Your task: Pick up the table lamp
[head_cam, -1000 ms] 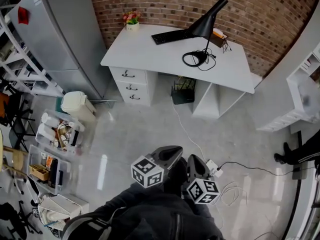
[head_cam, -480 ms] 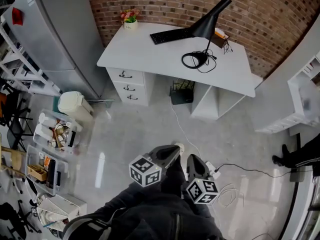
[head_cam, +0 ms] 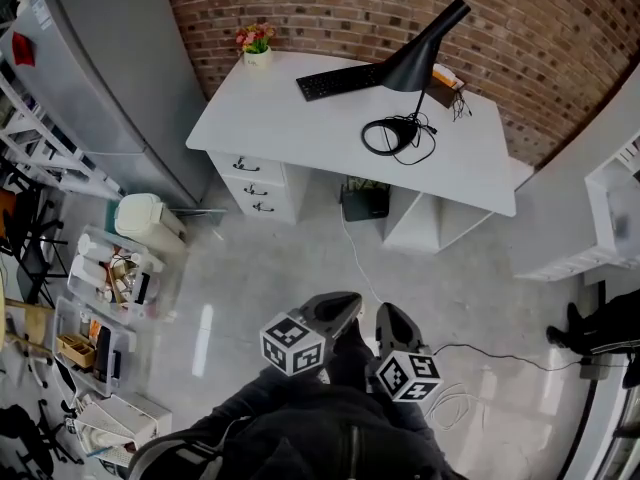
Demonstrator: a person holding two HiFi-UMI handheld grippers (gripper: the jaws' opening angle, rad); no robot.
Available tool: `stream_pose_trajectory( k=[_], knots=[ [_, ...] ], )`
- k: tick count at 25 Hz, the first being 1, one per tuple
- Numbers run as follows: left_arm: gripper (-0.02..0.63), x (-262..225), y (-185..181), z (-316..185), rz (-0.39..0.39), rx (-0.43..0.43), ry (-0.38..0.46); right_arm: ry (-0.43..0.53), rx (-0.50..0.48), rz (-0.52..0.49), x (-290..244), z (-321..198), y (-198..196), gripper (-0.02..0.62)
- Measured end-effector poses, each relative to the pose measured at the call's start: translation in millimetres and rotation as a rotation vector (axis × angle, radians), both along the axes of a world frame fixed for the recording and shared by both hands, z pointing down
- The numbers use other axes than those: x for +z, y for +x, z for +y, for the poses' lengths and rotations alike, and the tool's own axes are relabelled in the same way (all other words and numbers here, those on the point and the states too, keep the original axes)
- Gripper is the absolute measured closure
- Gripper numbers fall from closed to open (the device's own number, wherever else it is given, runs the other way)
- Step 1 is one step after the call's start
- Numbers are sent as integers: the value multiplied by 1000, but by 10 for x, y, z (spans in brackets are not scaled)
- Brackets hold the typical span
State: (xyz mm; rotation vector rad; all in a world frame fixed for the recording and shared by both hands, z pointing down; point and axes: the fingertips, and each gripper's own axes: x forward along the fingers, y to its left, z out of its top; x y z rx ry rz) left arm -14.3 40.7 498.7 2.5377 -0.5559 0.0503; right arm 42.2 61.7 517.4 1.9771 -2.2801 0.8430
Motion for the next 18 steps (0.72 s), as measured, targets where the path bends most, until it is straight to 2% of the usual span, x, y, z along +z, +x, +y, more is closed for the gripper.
stream_pose_trajectory(
  k=[18],
  knots=[
    [599, -62, 763, -1434, 8, -54, 12, 27, -70, 21, -137, -1500, 809, 581]
  ],
)
